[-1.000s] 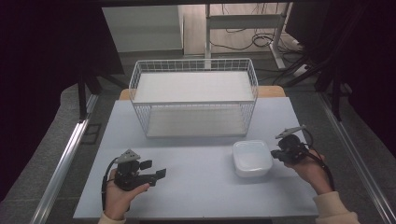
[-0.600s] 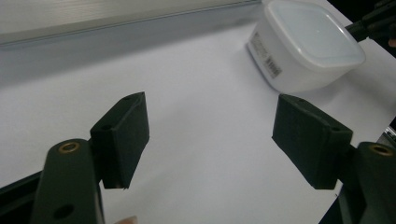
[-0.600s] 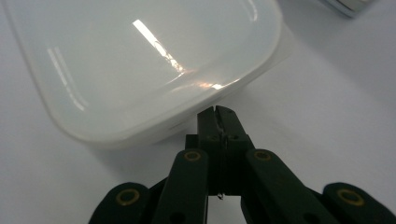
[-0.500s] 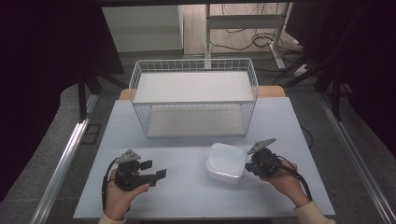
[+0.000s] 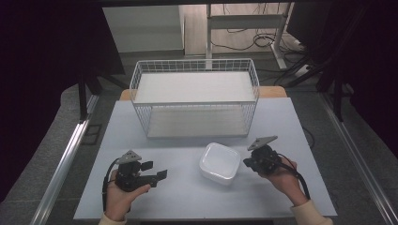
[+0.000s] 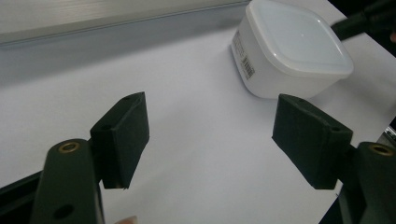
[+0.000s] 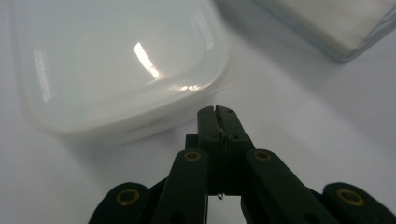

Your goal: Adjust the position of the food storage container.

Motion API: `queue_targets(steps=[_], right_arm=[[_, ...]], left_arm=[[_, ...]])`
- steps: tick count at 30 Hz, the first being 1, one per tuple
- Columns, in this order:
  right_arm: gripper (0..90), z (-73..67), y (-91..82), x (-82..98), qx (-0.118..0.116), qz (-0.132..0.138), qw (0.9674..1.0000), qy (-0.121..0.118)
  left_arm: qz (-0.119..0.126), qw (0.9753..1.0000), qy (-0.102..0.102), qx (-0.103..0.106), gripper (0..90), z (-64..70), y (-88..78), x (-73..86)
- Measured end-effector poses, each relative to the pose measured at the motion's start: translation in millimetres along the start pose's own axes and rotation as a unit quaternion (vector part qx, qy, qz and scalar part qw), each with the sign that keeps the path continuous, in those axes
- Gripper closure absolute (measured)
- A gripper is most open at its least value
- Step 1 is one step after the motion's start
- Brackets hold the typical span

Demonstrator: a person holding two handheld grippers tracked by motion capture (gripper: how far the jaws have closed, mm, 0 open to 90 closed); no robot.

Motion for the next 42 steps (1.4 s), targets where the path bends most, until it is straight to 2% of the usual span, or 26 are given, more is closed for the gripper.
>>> queue_targets(steps=[3, 6, 12, 17, 19, 25, 28, 29, 34, 35, 42], right_arm=[[89.4, 11.0, 7.2, -13.4, 0.005, 0.013, 0.9998, 0.013], [89.5, 16.3, 16.9, -22.8, 0.004, 0.014, 0.9997, 0.020], [89.5, 16.3, 25.7, -31.8, 0.002, 0.014, 0.9998, 0.010], [89.5, 4.6, 20.4, -24.1, -0.007, 0.010, 0.9999, -0.011], [89.5, -4.3, 16.7, -19.2, -0.017, 0.014, 0.9995, -0.021], [89.5, -22.9, 12.5, -5.5, -0.036, 0.014, 0.9988, -0.029], [89.5, -27.6, 10.8, -2.1, -0.046, 0.015, 0.9985, -0.026], [89.5, -33.4, 9.4, 1.6, -0.055, 0.019, 0.9980, -0.023], [89.5, -42.7, 7.2, 5.3, -0.063, 0.018, 0.9976, -0.024], [89.5, -49.3, 4.9, 5.4, -0.069, 0.021, 0.9971, -0.026], [89.5, -66.8, 4.0, 7.2, -0.084, 0.022, 0.9958, -0.030]], left_arm=[[-0.002, 1.0000, 0.002, 0.001, 26.5, 1.1, 0.7, 0.1], [-0.001, 1.0000, 0.001, 0.002, 26.5, 0.8, 0.3, 0.2], [0.002, 1.0000, -0.002, -0.002, 26.6, -2.1, -1.6, 0.2], [0.000, 1.0000, 0.001, -0.001, 26.6, -1.2, -1.0, 0.2], [0.000, 1.0000, 0.000, -0.001, 26.5, -1.3, -0.6, 0.4], [0.001, 1.0000, 0.001, -0.001, 26.6, -1.0, -0.6, 0.2], [0.000, 1.0000, 0.000, -0.002, 26.5, -1.2, 0.0, 0.6], [-0.001, 1.0000, 0.000, -0.001, 26.5, -1.1, 0.2, 0.7], [-0.001, 1.0000, 0.001, 0.000, 26.5, -0.7, 0.0, 0.3], [-0.001, 1.0000, 0.001, 0.001, 26.5, -1.2, -0.1, 0.4], [0.000, 1.0000, 0.002, 0.002, 26.5, 0.0, -0.1, 0.1]])
Point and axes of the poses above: each handheld gripper's, and its own axes: y roughly forward along the jaws, x roughly out of its underside, z roughly to its right, the point moved 9 cm from there along y, roughly forward along the jaws, and after that the axes turned 10 degrees about y, right-handed, at the moved point
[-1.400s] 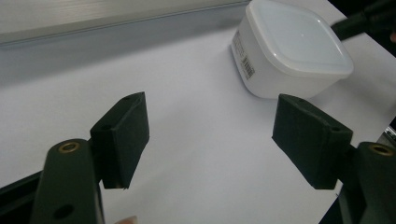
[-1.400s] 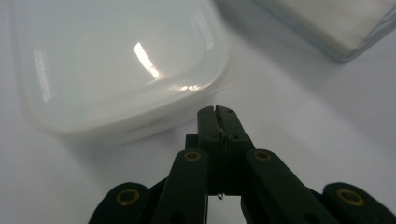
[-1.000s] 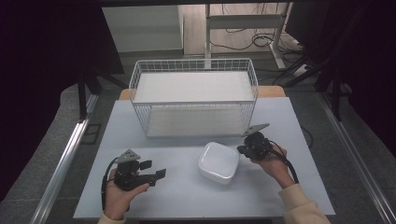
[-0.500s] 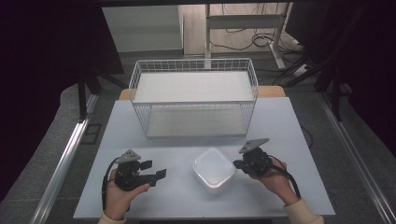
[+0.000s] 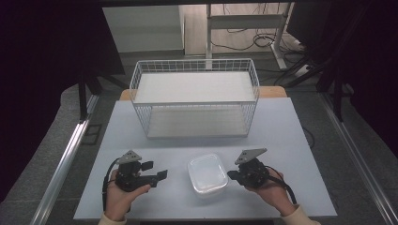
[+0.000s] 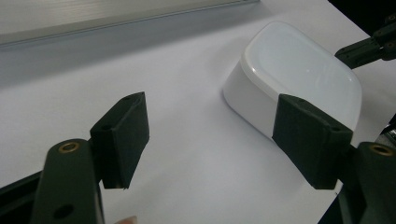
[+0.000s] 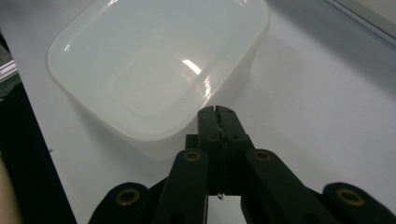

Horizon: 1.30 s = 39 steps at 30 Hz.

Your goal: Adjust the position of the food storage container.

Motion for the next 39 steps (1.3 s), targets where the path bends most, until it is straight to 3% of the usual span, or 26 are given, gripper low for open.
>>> queue_targets(steps=[13, 29, 32, 34, 39], right_arm=[[89.5, -26.2, 9.9, 1.8, -0.032, -0.007, 0.9994, -0.012], [85.3, -4.4, -8.7, -5.9, -0.025, 0.040, 0.9986, 0.026], [77.0, -4.7, -10.3, -5.0, -0.033, 0.043, 0.9980, 0.033], [66.1, -4.4, -11.4, -5.5, -0.040, 0.050, 0.9971, 0.042], [44.7, 2.4, -14.0, -9.3, -0.020, 0.077, 0.9944, 0.069]], left_arm=[[-0.001, 1.0000, 0.001, 0.002, 26.5, 0.6, 0.4, 0.1], [0.005, 1.0000, -0.001, 0.007, 26.4, 3.4, -2.1, -3.0], [0.007, 0.9999, -0.001, 0.008, 26.4, 3.1, -2.3, -4.8], [0.008, 0.9999, -0.001, 0.009, 26.4, 3.6, -2.4, -5.1], [0.008, 0.9999, 0.001, 0.011, 26.4, 6.1, -2.0, -4.6]])
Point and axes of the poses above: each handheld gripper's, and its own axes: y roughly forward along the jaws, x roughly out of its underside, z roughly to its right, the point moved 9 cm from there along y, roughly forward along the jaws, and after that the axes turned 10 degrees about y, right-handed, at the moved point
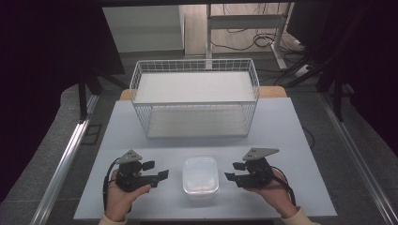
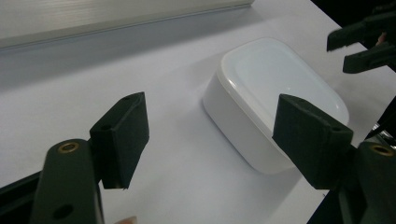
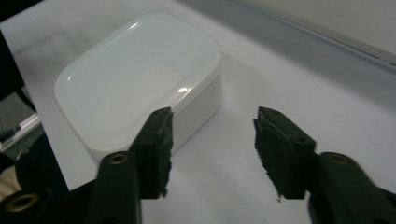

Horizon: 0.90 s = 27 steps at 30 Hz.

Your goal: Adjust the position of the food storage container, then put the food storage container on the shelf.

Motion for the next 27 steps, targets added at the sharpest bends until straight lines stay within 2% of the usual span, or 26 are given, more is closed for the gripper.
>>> queue_targets(steps=[3, 8, 14, 16, 18, 20, 21, 24, 25, 27], right_arm=[[39.7, 3.3, -1.7, -2.6, 0.001, 0.012, 0.9997, 0.020], [34.8, 7.6, -3.0, -3.5, 0.001, 0.020, 0.9990, 0.040], [31.0, 9.5, -1.7, -1.1, -0.010, 0.020, 0.9959, 0.088], [31.0, 7.6, -1.1, -2.2, -0.020, 0.022, 0.9941, 0.104], [31.1, 4.5, -0.3, -3.6, -0.028, 0.022, 0.9923, 0.118], [31.2, 1.5, 0.1, -6.9, -0.035, 0.022, 0.9914, 0.124], [31.2, 1.5, 0.1, -6.9, -0.035, 0.022, 0.9914, 0.124], [32.8, -0.2, 4.2, -16.2, -0.041, 0.025, 0.9894, 0.137], [33.1, -0.7, 5.1, -17.7, -0.042, 0.025, 0.9890, 0.140], [34.1, -2.2, 8.3, -21.6, -0.048, 0.029, 0.9877, 0.146]], left_arm=[[0.001, 1.0000, 0.000, 0.001, 26.3, 1.5, 0.5, -0.5], [0.003, 1.0000, -0.001, 0.005, 26.1, 1.8, 3.0, -3.2], [0.010, 0.9991, -0.023, 0.035, 25.9, 7.8, 9.7, -7.7], [0.014, 0.9979, -0.041, 0.048, 25.6, 10.1, 11.1, -9.9], [0.020, 0.9958, -0.061, 0.066, 25.4, 12.5, 13.6, -13.1], [0.016, 0.9941, -0.075, 0.077, 25.4, 14.6, 17.3, -15.2], [0.016, 0.9941, -0.075, 0.077, 25.7, 14.6, 17.3, -15.2], [0.010, 0.9910, -0.091, 0.098, 28.0, 20.2, 25.5, -18.1], [0.010, 0.9910, -0.091, 0.098, 28.6, 20.2, 25.5, -18.1], [0.003, 0.9891, -0.100, 0.108, 30.2, 23.2, 30.4, -18.4]])
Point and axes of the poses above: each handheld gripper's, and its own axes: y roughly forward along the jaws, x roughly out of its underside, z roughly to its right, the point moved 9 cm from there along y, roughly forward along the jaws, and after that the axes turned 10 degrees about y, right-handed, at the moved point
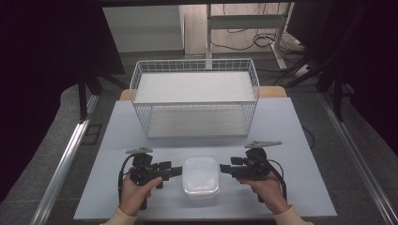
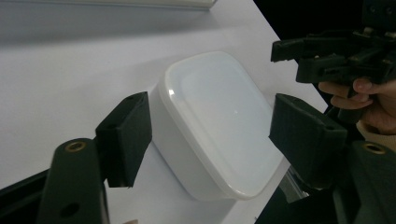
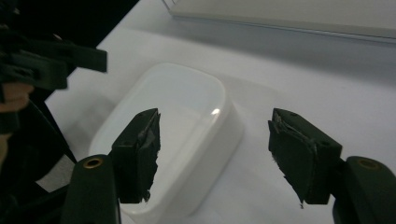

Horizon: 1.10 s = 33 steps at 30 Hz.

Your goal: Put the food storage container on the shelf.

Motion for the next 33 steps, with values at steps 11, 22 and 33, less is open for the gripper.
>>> queue_targets(steps=[11, 22, 33], right_arm=[[39.2, -5.9, 21.7, 11.0, -0.023, -0.029, 0.9993, 0.006], [43.4, -5.5, 33.5, 22.8, -0.038, -0.048, 0.9977, 0.030], [61.5, -1.9, 34.5, 26.6, -0.071, -0.060, 0.9907, 0.100]], left_arm=[[0.001, 0.9986, -0.039, 0.035, 32.3, -1.0, 6.2, 4.9], [-0.016, 0.9961, -0.069, 0.051, 38.9, -8.7, 20.3, 16.1], [-0.039, 0.9912, -0.106, 0.069, 58.0, -8.7, 32.4, 29.0]])
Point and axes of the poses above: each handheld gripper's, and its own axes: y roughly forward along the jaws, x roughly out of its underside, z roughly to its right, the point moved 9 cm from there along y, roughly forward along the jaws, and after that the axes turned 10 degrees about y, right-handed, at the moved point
